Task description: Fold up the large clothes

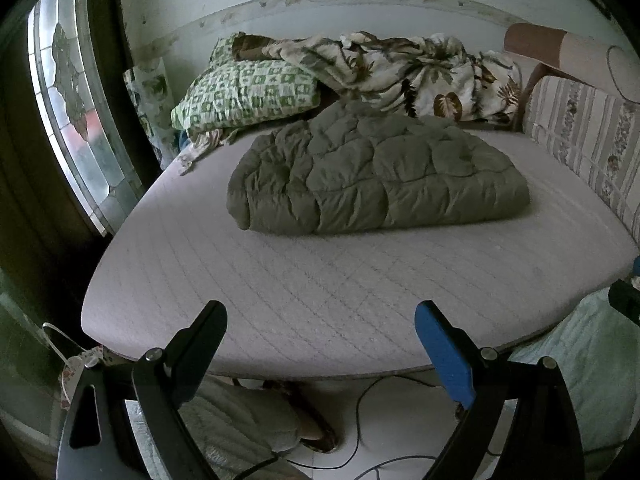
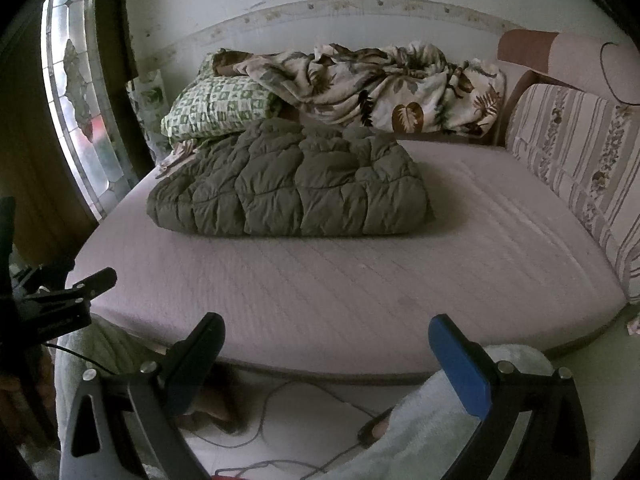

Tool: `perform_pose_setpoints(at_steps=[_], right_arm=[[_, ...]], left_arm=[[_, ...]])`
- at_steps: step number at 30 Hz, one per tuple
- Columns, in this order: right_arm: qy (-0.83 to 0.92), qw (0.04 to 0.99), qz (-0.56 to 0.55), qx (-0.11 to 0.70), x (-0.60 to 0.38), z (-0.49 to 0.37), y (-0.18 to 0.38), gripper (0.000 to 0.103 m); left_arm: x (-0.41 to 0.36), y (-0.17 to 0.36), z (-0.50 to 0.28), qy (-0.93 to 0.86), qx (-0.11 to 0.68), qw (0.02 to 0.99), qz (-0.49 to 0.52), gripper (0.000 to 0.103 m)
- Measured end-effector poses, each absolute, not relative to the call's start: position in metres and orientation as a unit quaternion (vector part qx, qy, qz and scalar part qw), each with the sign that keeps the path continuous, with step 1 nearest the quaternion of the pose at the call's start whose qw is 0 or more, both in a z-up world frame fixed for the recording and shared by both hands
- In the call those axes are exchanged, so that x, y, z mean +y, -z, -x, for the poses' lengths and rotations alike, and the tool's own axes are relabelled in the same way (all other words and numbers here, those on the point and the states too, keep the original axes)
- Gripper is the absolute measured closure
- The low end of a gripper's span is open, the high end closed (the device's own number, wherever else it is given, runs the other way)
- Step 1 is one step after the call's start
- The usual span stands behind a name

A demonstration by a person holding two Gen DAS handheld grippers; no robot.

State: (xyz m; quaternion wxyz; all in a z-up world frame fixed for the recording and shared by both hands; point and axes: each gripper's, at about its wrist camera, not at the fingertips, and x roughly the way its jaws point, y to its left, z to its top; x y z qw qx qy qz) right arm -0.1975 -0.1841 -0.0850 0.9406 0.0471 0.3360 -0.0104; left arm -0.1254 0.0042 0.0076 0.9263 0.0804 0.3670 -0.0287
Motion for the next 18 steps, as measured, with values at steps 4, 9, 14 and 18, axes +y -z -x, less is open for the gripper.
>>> perform_pose_setpoints(at_steps=[4, 9, 14, 18], right_arm=[[0.013, 0.942, -0.048, 0.333, -0.185, 0.201, 0.084, 0.0], [0.018, 0.945, -0.043, 0.322, -0.185, 0.209, 0.08, 0.0], [0.02, 0.949, -0.039, 0.314, -0.186, 0.214, 0.076, 0.0], [0.02, 0.948, -0.039, 0.314, -0.185, 0.216, 0.075, 0.0]], left_arm=[[-0.001, -0.011, 0.133, 0.032, 0.36, 0.928, -0.087, 0.008], [-0.005, -0.013, 0.14, 0.037, 0.353, 0.93, -0.092, 0.008], [-0.006, -0.015, 0.148, 0.042, 0.349, 0.932, -0.091, 0.008], [-0.007, -0.018, 0.153, 0.049, 0.344, 0.934, -0.089, 0.008]])
